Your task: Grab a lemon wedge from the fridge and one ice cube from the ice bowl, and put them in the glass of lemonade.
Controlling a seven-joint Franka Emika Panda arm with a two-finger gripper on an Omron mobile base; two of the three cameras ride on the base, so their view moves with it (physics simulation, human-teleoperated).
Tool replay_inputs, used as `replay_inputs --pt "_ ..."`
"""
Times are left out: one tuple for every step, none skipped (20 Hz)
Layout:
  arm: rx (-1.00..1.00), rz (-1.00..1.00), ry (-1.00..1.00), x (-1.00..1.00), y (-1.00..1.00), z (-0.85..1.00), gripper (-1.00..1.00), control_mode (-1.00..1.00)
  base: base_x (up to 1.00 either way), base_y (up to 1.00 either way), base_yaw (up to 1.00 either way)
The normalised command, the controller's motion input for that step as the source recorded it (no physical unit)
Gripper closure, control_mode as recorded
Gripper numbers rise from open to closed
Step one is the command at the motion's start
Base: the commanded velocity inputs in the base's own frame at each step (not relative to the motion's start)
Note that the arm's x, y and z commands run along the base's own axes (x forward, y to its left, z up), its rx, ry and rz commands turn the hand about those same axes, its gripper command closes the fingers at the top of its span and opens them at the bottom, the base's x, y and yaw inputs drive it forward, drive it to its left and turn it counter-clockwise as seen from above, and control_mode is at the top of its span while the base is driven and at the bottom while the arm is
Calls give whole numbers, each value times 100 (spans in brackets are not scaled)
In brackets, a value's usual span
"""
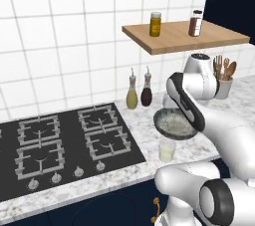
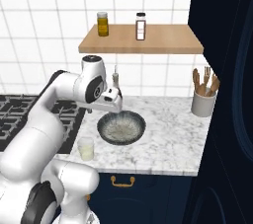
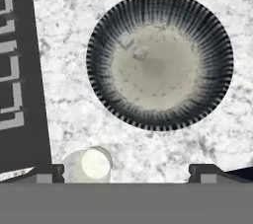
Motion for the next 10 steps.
replay_inputs --pt "0 -6 10 0 -26 -48 -100 -100 0 0 0" --pt "0 -6 11 1 -21 -47 -100 -100 0 0 0" --pt "0 -6 12 3 -17 -46 -100 -100 0 0 0" --pt "0 -4 11 0 -15 -38 -100 -100 0 0 0" --pt "0 -3 9 0 -9 -37 -100 -100 0 0 0" --pt "0 -4 3 11 0 -37 -100 -100 0 0 0" --pt "0 -3 0 23 0 -37 -100 -100 0 0 0" --pt "0 -3 0 33 0 -44 -100 -100 0 0 0" --pt "0 -2 0 29 0 -50 -100 -100 0 0 0" --pt "0 -4 0 24 0 -49 -100 -100 0 0 0"
